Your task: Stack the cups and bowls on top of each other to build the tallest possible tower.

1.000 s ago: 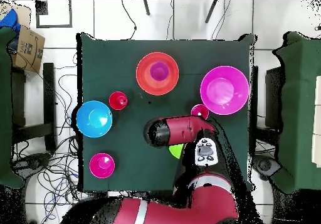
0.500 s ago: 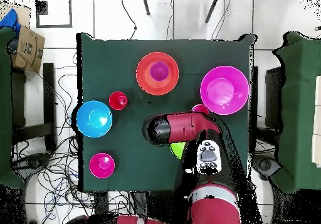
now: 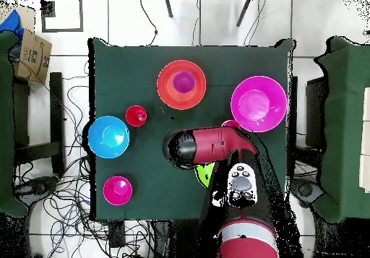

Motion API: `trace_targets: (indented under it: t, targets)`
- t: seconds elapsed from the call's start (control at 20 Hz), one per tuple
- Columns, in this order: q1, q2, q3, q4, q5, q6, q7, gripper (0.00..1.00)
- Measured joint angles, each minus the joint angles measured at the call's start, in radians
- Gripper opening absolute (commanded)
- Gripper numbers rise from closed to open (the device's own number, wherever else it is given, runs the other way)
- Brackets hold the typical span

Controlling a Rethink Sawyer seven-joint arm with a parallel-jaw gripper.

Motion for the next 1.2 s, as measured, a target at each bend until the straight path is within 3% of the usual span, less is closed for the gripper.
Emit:
trace_targets:
  t: [1.2]
  targets:
    - [0.075,0.012,0.008,-0.218,0.010,0.209,0.000,0.00]
